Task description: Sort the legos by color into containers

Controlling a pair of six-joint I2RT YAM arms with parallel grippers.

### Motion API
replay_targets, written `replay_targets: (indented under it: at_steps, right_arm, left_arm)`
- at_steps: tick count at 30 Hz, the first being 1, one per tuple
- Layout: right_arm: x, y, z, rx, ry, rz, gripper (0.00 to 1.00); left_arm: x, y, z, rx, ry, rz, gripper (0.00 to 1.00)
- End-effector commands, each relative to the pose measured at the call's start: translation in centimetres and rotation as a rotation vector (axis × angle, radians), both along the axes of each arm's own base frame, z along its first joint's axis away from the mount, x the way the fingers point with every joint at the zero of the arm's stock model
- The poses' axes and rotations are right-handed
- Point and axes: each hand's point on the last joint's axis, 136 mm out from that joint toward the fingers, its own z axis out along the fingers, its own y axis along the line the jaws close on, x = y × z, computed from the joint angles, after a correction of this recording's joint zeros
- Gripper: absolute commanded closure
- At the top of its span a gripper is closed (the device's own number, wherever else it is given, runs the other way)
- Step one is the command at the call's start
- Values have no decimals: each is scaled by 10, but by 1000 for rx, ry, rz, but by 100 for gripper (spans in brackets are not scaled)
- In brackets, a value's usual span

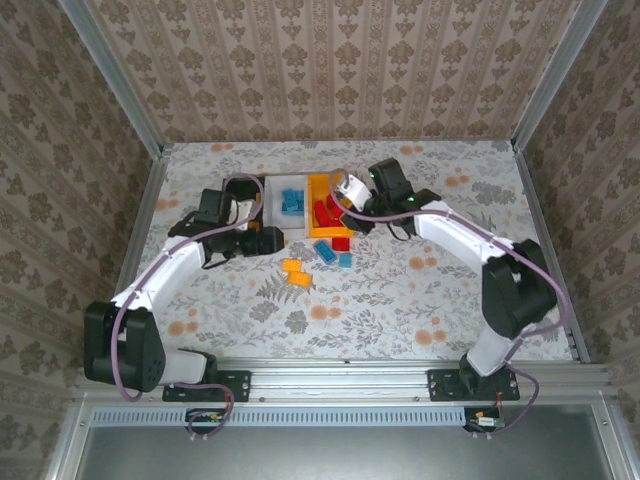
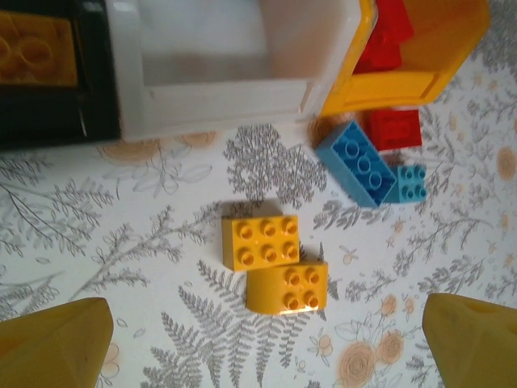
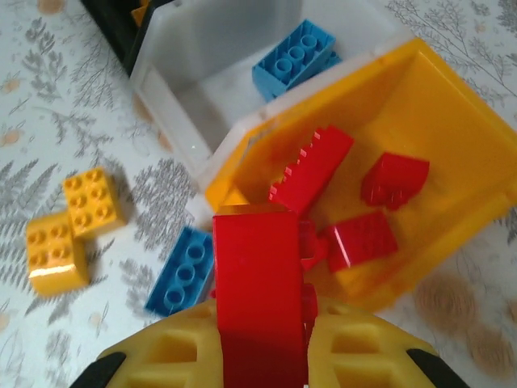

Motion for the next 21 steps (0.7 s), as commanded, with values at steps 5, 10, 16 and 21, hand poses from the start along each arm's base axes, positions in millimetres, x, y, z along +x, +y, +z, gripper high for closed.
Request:
replay_targets:
  at_steps: [5,10,16,21]
  right_arm:
    - [50,15,-6,43,9,-141,78]
    - [48,3,7,72,-45,-246,51]
    - [21,-26,76,188,-237,-340,0]
    - [11,-85,97,433,-47,-747,0]
  left_arm:
    - [-33,5,-33,150,107,-6,0]
    - [-37,-1,-46,180,141,-31,0]
    - [-32,-13,-46,198,132,-61,0]
    - [-27,-14,-48,208,127,-60,0]
